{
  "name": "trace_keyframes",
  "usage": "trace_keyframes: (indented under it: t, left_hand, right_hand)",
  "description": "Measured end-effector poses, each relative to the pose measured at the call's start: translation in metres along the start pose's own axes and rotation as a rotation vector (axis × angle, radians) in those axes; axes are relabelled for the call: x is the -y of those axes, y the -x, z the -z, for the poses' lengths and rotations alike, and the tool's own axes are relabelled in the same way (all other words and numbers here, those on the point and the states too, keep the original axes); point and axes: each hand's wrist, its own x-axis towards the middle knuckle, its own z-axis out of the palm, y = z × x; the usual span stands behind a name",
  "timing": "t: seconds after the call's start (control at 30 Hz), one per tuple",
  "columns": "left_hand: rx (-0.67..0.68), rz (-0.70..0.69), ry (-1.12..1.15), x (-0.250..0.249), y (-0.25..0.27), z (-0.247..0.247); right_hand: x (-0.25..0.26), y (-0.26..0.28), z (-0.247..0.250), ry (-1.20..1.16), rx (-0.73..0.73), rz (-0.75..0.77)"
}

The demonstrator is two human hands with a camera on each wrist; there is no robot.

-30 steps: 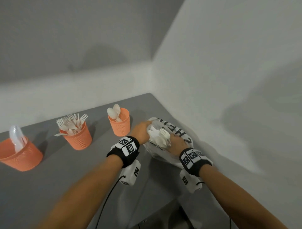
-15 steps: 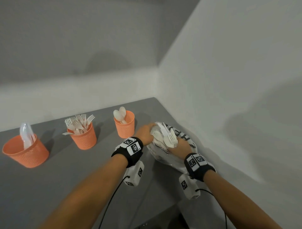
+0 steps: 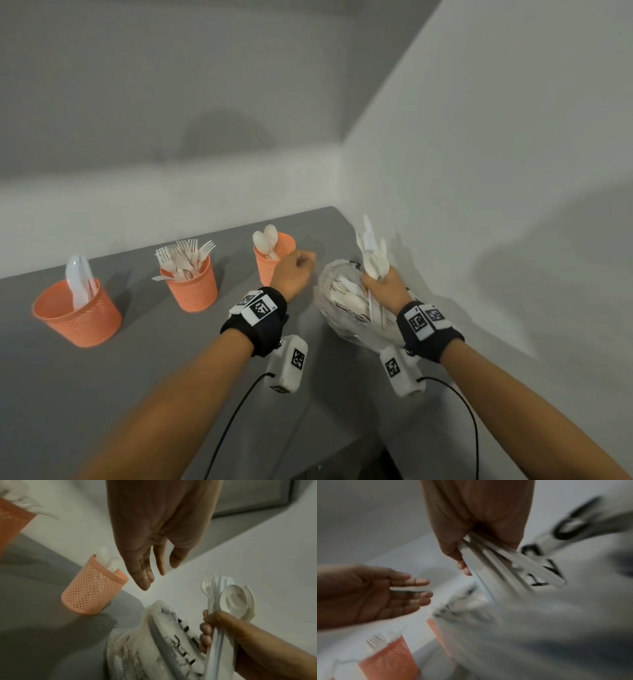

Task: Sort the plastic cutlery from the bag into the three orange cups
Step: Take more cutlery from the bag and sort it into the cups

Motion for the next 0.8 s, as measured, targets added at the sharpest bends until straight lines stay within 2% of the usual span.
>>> trace_keyframes:
  t: [0.07,0.2,0.33,0.43,0.53,0.67,0.73,0.8]
  left_hand:
    - [-0.038,0.066,0.276,-0.003,0.005,0.015]
    - [0.015,0.263,0.688,0.0,0.023,0.049]
    - [0.065,0.466,0.836,0.028,0.045,0.081]
    - [0.032,0.578,0.968,0.046,0.062,0.102]
    - [-0.037,0.622,1.088,0.056,0.078,0.126]
    - [-0.009,0.543,1.218,0.066,0.091,0.155]
    - [-0.061,0.54,1.219,0.073,0.094,0.166]
    - [-0.063,0.552,1.122,0.079,0.098,0.176]
  right_hand:
    - [0.027,-0.003,-0.008,-0.133,-0.026,0.02]
    - [0.082,-0.004,-0.041,-0.42,-0.048,0.057]
    - [0.117,0.012,-0.094,-0.525,0.039,0.07]
    - [0.128,0.028,-0.139,-0.567,0.07,0.084]
    - [0.13,0.047,-0.183,-0.533,0.107,0.078]
    - [0.137,0.078,-0.226,-0.556,0.228,0.058]
    - [0.142,0.089,-0.245,-0.572,0.252,0.039]
    - [0.145,0.096,-0.261,-0.587,0.257,0.033]
